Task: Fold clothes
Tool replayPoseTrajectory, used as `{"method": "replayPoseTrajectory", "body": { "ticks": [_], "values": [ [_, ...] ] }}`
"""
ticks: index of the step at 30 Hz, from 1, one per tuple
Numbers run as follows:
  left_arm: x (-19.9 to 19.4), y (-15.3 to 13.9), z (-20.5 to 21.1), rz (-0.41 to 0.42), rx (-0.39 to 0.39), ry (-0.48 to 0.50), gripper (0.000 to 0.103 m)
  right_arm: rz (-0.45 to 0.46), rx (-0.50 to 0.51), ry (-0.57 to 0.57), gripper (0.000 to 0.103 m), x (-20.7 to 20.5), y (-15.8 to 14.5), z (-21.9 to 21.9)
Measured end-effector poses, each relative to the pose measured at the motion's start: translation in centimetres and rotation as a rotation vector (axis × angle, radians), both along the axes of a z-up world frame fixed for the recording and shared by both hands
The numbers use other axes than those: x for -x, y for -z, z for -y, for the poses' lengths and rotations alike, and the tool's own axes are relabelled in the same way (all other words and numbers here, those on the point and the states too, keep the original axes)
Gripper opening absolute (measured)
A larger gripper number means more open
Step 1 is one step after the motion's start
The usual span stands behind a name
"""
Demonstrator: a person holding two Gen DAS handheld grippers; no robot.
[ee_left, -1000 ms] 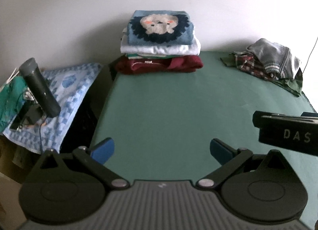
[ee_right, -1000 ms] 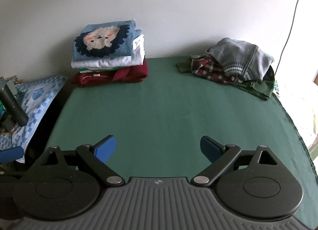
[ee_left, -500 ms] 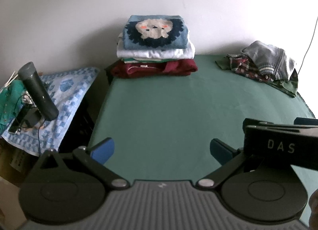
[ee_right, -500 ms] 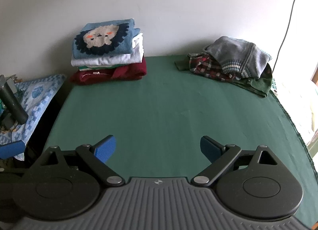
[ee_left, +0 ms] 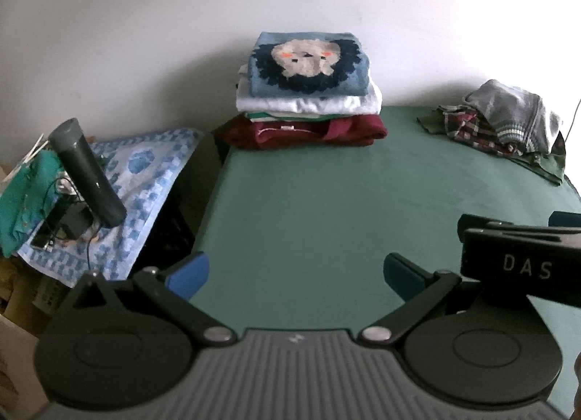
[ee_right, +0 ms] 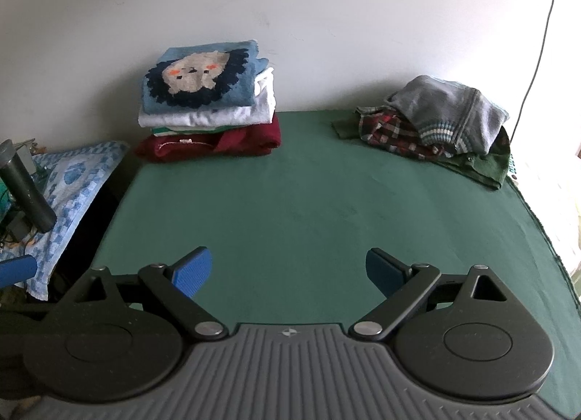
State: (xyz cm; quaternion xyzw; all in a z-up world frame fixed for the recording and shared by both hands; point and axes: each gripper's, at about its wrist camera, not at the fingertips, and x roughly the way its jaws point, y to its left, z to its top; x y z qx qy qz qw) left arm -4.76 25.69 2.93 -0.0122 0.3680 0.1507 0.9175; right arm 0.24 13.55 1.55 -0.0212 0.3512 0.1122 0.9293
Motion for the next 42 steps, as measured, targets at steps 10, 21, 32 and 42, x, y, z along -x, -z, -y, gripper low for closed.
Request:
{"method": "replayPoseTrajectory", "body": {
  "ticks": [10, 21, 32, 42],
  "values": [
    [-1.2, 0.2, -0.4, -0.001, -0.004, 0.001, 0.102, 0.047, 0.029, 0.004, 0.094, -0.6, -0.1, -0.8],
    [-1.5, 0.4, -0.7, -0.007, 0.000, -0.002, 0.102, 0.029, 0.016, 0.005, 0.094, -1.0, 0.1, -1.1],
    [-1.3, 0.8, -1.5, -0.004, 0.014, -0.020, 0.103, 0.017, -0.015, 0.000, 0.094, -0.9, 0.4, -1.6],
    [-1.7, 1.2, -1.8, -0.015, 0.023, -0.020, 0.103, 0.059, -0.008, -0.021, 0.094, -0.6, 0.2, -2.0]
  ]
}}
